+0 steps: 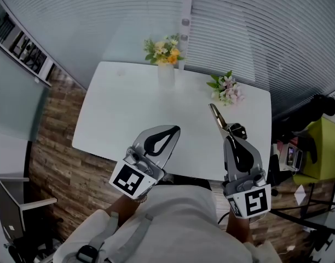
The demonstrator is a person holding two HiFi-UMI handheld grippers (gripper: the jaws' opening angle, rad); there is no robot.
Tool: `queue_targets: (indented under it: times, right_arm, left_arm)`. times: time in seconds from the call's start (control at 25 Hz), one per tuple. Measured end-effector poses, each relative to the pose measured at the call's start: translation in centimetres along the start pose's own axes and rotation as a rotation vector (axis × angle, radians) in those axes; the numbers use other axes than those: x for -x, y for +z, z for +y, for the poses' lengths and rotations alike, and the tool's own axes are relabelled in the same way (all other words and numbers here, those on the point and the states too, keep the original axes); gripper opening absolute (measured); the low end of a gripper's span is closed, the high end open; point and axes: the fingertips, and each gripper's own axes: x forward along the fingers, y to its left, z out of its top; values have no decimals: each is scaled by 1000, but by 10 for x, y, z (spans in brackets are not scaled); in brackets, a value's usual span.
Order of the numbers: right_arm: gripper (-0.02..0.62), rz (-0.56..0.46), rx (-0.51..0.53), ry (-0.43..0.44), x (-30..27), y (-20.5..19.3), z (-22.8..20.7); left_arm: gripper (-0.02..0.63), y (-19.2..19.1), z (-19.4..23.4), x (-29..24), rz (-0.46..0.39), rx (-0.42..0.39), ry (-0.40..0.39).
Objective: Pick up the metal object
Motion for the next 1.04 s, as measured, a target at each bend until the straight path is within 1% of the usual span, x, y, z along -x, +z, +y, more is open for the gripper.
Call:
queue_targets:
  times: [0.6,1.04]
  right_arm:
    - [12,-6,9,19,-1,6,6]
    - [12,-7,10,23,-10,7,28]
  left_arm:
    - [5,5,-4,4,-7,3,6]
    - [5,7,4,23,-15,8,12]
